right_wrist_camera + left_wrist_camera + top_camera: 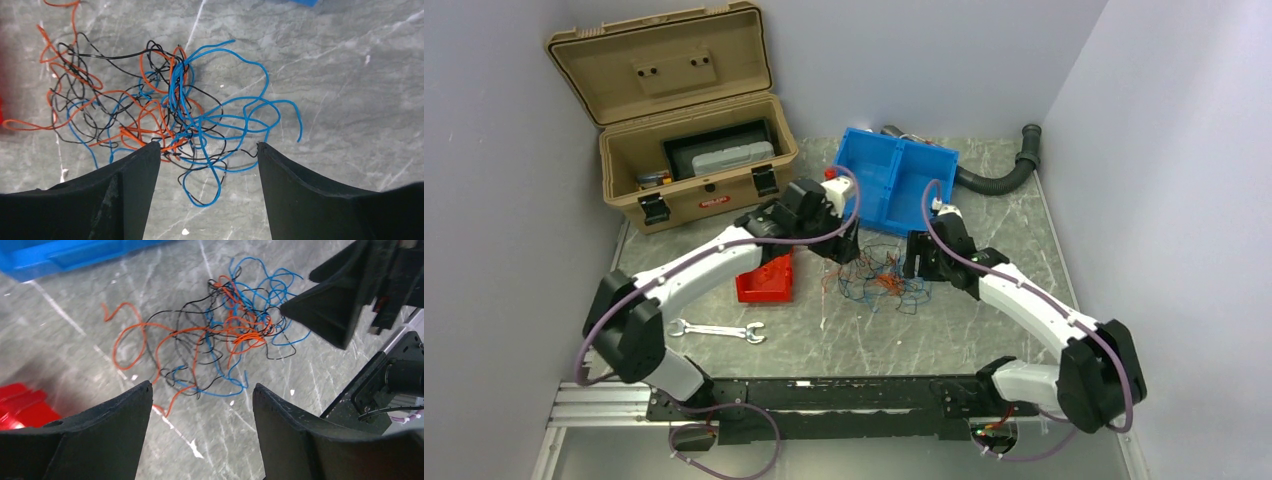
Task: Untangle the cables
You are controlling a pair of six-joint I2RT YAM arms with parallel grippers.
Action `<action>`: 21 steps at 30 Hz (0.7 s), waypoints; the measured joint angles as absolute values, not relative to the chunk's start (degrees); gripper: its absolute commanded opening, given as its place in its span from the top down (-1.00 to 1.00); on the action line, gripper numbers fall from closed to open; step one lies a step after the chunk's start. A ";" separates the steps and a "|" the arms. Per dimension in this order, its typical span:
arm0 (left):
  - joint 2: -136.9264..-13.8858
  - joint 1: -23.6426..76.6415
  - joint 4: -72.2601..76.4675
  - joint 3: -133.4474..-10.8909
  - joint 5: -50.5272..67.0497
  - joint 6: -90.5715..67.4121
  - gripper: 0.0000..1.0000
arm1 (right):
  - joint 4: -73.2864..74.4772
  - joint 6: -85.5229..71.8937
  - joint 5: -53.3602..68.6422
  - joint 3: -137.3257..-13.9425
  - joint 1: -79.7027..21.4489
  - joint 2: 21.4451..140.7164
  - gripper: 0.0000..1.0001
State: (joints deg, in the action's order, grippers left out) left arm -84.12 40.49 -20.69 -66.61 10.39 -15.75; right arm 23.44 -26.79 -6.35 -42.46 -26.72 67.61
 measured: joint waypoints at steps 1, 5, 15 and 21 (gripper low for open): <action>-85.91 41.10 -20.56 -67.66 10.87 -15.70 -0.51 | 23.07 -26.70 -6.24 -42.46 -26.72 68.84 -0.46; -93.10 44.07 -20.51 -71.22 11.33 -15.81 -0.47 | 21.54 -26.30 -5.26 -42.48 -26.72 74.06 -0.42; -103.31 49.04 -19.03 -71.79 13.78 -21.56 -0.46 | 14.90 -26.83 -0.25 -39.92 -26.72 79.83 0.27; -107.15 48.51 -16.69 -71.68 15.51 -25.21 -0.40 | 9.37 -29.43 5.23 -34.52 -26.72 77.25 0.57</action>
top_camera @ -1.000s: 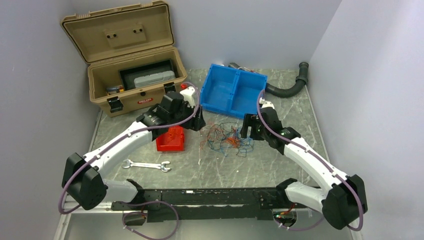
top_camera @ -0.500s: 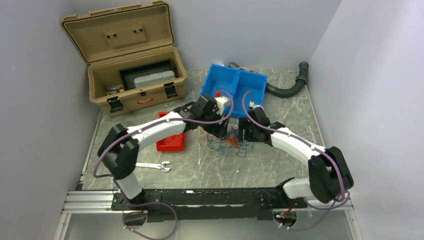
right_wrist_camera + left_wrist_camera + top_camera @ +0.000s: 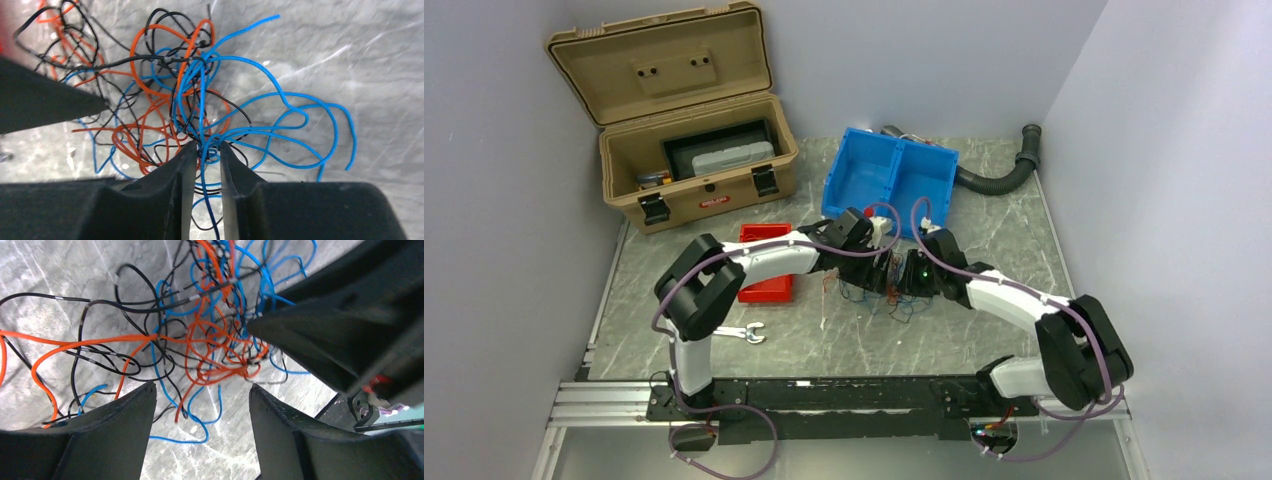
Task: Untangle the cables
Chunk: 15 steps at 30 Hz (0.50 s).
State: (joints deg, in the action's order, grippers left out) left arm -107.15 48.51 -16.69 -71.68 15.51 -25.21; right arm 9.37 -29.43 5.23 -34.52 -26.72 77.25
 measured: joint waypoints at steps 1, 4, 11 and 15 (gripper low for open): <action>-107.68 48.51 -16.53 -71.70 15.64 -25.52 -0.38 | 8.49 -30.22 6.15 -33.21 -26.72 76.05 0.62; -109.58 48.47 -16.56 -72.20 15.66 -26.48 -0.17 | 6.24 -32.73 8.23 -30.15 -26.72 73.14 0.81; -112.77 48.38 -14.87 -72.79 16.25 -29.06 1.00 | 4.67 -36.27 8.32 -27.20 -26.74 68.47 1.00; -112.36 47.68 -13.89 -72.07 15.51 -29.21 1.00 | 12.29 -37.47 -2.37 -30.13 -26.79 66.81 1.00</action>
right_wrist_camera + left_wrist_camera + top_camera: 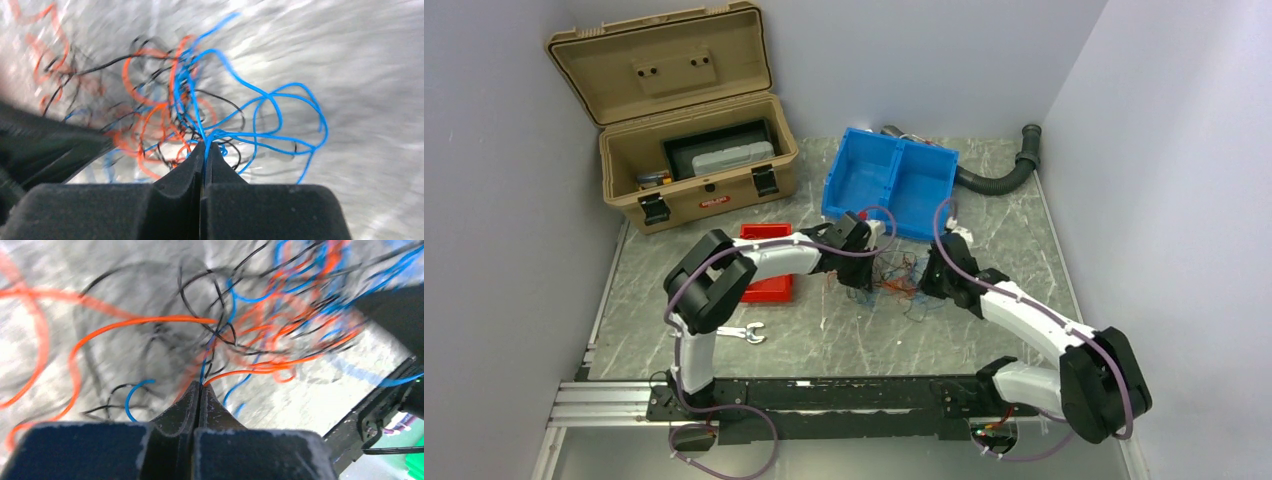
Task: Untangle the cables
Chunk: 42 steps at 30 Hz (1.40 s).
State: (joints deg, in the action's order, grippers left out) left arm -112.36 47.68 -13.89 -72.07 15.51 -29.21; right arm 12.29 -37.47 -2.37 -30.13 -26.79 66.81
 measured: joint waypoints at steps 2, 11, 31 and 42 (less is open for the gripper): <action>-110.67 46.65 -13.76 -69.65 14.46 -29.02 1.00 | 17.15 -38.81 -9.37 -32.36 -25.93 65.93 1.00; -95.35 36.32 -18.50 -60.20 8.23 -24.77 1.00 | 32.05 -45.10 -28.84 -35.05 -10.96 51.37 1.00; -78.59 24.97 -21.78 -54.78 6.22 -24.32 1.00 | 50.46 -60.07 -49.56 -42.37 -7.38 45.87 1.00; -77.84 28.23 -18.26 -53.76 16.14 -22.68 0.79 | 37.50 -42.94 -31.18 -39.24 -7.03 42.09 -0.44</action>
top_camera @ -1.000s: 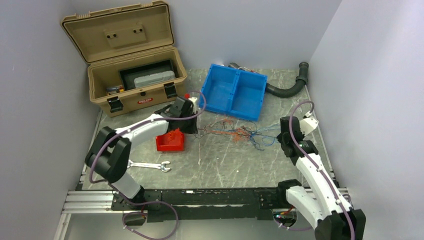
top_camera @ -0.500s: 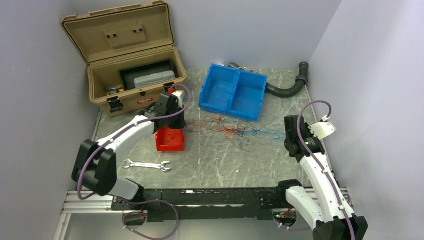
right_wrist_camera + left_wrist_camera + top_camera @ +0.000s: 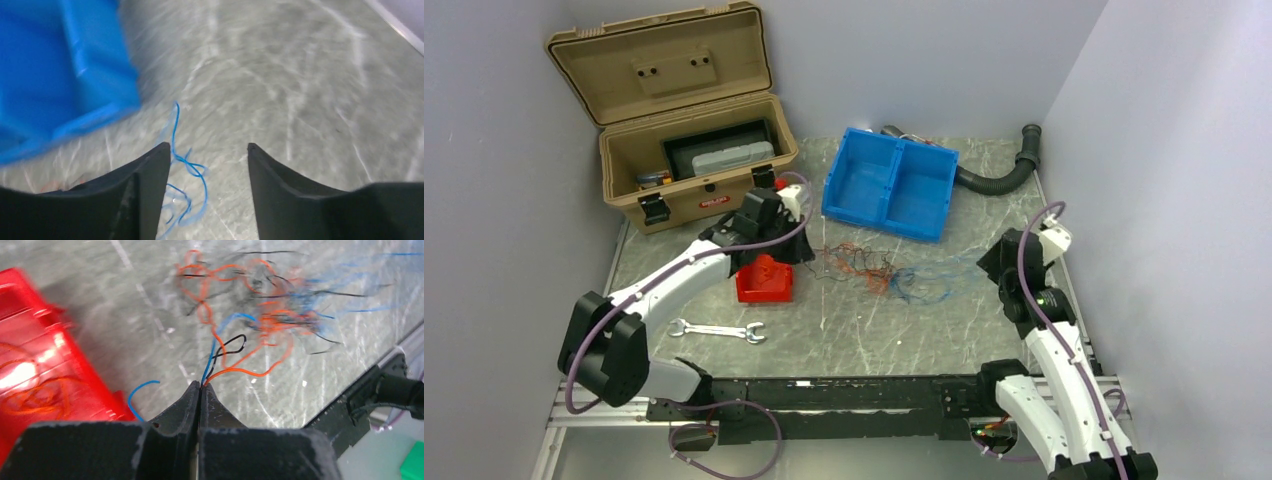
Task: Untangle the cables
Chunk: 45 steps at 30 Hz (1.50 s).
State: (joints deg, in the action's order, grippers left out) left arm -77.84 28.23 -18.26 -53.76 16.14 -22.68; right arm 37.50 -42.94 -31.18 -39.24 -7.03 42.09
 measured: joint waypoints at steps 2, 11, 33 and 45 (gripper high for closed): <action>-78.72 30.68 -18.63 -55.18 16.60 -21.50 0.52 | 33.39 -38.35 -23.16 -38.13 -7.05 41.15 -0.53; -80.27 35.22 -19.29 -59.66 16.32 -18.98 -0.27 | 23.42 -26.70 -2.66 -37.26 -15.05 50.06 -0.55; -89.41 44.36 -26.76 -62.30 14.06 -12.38 -0.24 | 13.52 -24.27 -0.71 -40.66 -32.29 67.70 -0.55; -99.29 44.84 -25.87 -62.50 12.62 -11.60 1.00 | 12.34 -27.73 -6.72 -36.01 -32.29 56.71 -0.53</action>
